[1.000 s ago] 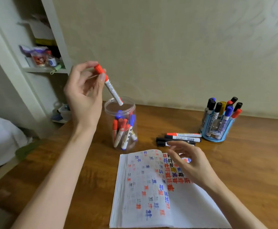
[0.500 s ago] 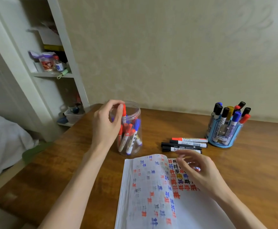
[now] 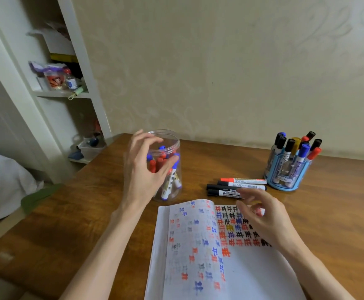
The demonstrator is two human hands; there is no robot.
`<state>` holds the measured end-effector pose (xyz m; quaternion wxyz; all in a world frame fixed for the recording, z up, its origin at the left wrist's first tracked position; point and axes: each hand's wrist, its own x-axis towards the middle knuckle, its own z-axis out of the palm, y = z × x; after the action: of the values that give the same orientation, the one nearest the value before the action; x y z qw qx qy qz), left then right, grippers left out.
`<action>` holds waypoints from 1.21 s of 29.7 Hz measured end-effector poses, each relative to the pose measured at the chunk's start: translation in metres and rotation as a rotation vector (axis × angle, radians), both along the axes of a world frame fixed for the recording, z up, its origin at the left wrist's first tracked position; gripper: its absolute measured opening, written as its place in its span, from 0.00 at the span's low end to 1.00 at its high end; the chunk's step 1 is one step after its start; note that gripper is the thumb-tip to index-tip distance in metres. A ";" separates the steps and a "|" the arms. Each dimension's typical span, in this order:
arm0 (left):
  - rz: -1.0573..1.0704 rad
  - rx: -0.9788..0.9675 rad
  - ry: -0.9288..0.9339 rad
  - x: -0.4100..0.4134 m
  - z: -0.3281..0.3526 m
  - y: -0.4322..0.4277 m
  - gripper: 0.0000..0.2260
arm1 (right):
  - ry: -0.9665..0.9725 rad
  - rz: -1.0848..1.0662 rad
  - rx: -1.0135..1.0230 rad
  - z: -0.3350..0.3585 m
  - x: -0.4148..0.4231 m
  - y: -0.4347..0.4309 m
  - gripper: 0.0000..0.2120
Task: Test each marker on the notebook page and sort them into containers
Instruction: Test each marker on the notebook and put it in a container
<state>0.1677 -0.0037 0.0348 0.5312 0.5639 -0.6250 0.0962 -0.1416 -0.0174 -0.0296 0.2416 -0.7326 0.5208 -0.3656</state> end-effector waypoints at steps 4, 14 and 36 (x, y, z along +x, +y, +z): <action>0.023 -0.219 0.027 -0.025 -0.011 0.022 0.16 | 0.253 -0.109 -0.068 0.001 -0.007 -0.019 0.20; -0.216 0.227 -0.031 -0.083 -0.040 0.031 0.15 | 0.448 -0.072 -0.232 -0.005 -0.007 -0.031 0.06; -0.585 0.731 -0.008 -0.108 -0.049 0.058 0.11 | -0.525 0.062 0.262 0.018 0.001 0.074 0.16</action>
<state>0.0598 0.0542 -0.0142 0.3000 0.5137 -0.7527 -0.2820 -0.1402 0.0569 -0.0111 0.4718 -0.5909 0.4606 -0.4648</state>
